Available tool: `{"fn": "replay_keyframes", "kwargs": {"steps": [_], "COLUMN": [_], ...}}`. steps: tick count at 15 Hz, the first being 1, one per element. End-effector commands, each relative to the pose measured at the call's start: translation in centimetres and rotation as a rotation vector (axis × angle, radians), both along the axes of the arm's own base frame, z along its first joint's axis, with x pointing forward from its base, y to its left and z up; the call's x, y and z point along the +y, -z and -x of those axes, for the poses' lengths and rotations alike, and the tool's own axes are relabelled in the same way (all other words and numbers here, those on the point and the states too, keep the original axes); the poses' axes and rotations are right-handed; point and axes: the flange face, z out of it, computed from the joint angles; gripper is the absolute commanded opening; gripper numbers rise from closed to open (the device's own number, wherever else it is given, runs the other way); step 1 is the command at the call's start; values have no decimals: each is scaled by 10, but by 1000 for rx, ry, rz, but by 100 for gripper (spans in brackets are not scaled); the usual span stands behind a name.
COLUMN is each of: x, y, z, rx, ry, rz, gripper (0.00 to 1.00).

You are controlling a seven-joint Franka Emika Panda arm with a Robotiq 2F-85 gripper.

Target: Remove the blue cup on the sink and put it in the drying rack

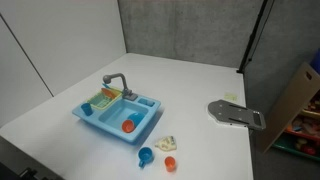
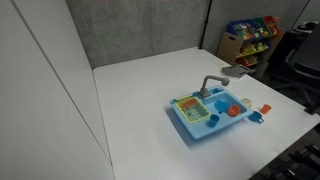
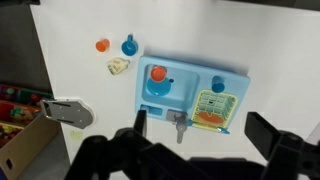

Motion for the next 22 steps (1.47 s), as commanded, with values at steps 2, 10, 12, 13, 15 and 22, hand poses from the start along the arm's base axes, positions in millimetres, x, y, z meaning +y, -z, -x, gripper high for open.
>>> {"fn": "replay_keyframes", "kwargs": {"steps": [2, 10, 12, 13, 15, 22], "x": [0, 9, 14, 17, 23, 49], "y": [-1, -16, -24, -28, -36, -33], "z": [0, -12, -20, -24, -37, -92], "rx": [1, 5, 6, 5, 10, 77], "ry": [0, -3, -6, -7, -10, -17], "rz": [0, -3, -6, -5, -6, -5], "gripper": [100, 100, 100, 100, 100, 100]}}
